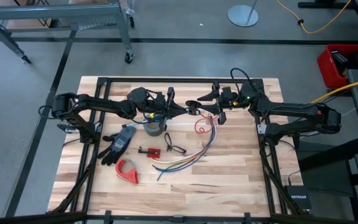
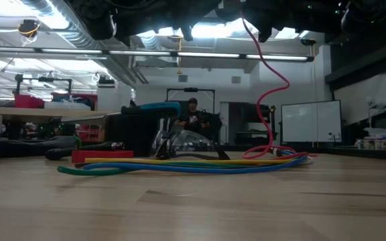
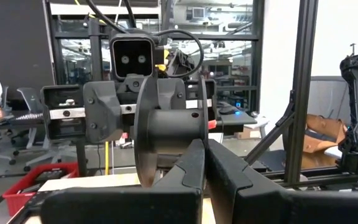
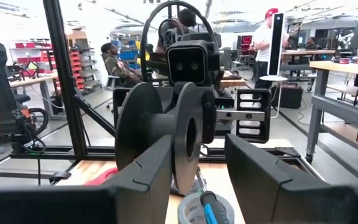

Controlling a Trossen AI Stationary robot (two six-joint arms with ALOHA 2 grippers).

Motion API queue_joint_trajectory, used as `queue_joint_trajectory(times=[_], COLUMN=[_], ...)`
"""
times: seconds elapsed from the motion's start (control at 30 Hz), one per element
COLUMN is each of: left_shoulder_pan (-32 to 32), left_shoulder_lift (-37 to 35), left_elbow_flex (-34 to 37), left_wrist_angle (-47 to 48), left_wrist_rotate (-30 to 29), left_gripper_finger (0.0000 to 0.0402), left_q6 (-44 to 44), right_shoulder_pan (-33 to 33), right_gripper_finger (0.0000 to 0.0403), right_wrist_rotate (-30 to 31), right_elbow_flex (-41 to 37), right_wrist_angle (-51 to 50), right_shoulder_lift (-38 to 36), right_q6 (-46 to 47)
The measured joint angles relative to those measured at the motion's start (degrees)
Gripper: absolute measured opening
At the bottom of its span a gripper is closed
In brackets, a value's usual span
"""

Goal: Coil cords
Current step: Coil the red wire on the spool

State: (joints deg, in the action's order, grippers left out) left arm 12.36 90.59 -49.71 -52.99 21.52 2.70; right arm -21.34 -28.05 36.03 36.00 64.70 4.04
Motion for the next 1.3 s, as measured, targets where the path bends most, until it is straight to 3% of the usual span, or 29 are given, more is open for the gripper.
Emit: queue_joint_trajectory(times=[0.3,0.7,1.13,1.3], left_shoulder_pan=[0.00,0.00,0.01,0.11], left_shoulder_lift=[0.00,-0.09,-0.10,-1.73], left_elbow_flex=[0.00,-0.01,0.00,0.00], left_wrist_angle=[0.02,0.16,-0.27,-0.19], left_wrist_rotate=[-0.09,-0.20,-0.04,-3.95], left_gripper_finger=[0.0000,0.0000,0.0028,0.0046], left_q6=[0.04,0.11,0.31,0.31], right_shoulder_pan=[0.00,-0.07,-0.07,-0.07], right_gripper_finger=[0.0137,0.0009,0.0005,0.0004], right_wrist_rotate=[-1.60,-4.68,-4.46,-1.78], right_elbow_flex=[0.49,2.67,2.72,2.75], right_wrist_angle=[0.91,-0.31,-0.05,0.18], right_shoulder_lift=[2.26,3.13,3.07,2.91], right_q6=[0.15,0.12,0.17,0.15])
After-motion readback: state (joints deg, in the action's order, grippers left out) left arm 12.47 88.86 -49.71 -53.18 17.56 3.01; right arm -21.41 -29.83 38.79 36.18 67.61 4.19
